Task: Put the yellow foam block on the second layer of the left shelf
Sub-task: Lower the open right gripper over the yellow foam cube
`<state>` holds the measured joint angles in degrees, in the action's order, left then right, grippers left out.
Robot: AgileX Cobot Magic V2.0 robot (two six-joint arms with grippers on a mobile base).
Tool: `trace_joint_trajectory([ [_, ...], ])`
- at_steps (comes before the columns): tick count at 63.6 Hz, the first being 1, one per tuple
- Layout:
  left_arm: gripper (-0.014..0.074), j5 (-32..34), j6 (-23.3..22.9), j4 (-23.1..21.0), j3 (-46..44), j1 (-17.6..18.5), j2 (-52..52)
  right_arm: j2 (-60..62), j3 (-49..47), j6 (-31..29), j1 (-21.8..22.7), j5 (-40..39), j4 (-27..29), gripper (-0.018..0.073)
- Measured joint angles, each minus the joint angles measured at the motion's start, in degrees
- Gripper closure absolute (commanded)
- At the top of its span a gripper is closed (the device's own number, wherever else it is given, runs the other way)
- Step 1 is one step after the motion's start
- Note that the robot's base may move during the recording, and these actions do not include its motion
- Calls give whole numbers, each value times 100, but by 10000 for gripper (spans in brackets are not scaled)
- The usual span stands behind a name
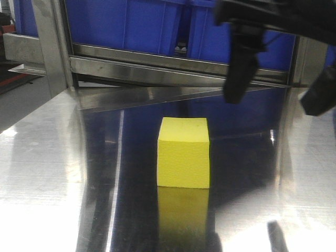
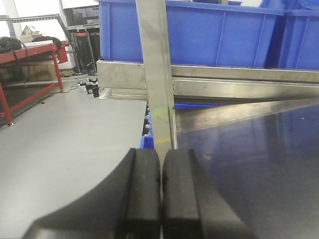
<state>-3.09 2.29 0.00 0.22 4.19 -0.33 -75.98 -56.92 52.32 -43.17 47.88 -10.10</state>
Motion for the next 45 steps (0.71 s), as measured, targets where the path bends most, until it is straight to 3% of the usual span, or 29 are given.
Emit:
trace_joint_trajectory([
  [20, 473, 0, 0, 0, 0, 0, 0, -1409, -1646, 106, -225, 987, 13, -64],
  [45, 473, 0, 0, 0, 0, 0, 0, -2228, -2274, 119, -301, 1144, 237, -64],
])
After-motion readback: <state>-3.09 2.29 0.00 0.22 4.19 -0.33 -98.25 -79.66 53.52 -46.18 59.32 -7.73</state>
